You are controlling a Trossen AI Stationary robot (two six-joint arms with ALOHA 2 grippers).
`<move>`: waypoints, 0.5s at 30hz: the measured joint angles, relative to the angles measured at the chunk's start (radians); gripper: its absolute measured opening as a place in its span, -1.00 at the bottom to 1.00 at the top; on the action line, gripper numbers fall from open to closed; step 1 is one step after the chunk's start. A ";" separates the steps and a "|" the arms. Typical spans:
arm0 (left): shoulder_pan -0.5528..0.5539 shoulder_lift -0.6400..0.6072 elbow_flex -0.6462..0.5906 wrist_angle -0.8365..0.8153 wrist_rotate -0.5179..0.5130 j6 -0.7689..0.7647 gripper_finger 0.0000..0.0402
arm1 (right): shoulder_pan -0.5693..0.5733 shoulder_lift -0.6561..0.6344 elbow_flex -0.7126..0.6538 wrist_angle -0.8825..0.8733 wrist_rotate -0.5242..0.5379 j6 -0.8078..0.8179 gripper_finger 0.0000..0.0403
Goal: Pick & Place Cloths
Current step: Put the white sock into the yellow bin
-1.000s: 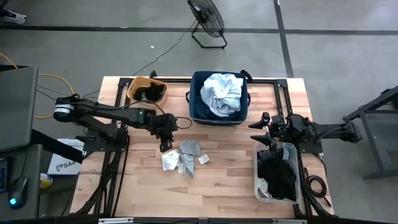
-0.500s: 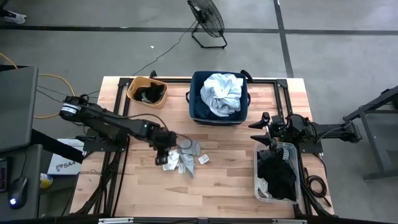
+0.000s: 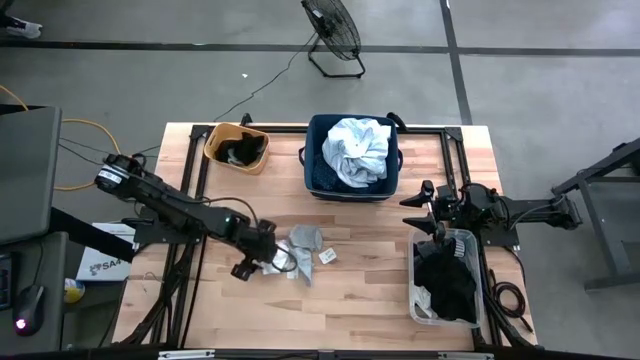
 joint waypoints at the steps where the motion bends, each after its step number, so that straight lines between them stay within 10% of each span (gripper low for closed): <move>1: 0.001 0.000 -0.010 0.028 -0.009 0.019 0.44 | 0.000 0.000 0.000 0.000 0.000 0.000 0.37; 15: 0.002 0.000 -0.140 0.274 -0.068 0.119 0.35 | 0.000 0.000 0.000 0.000 0.000 0.000 0.37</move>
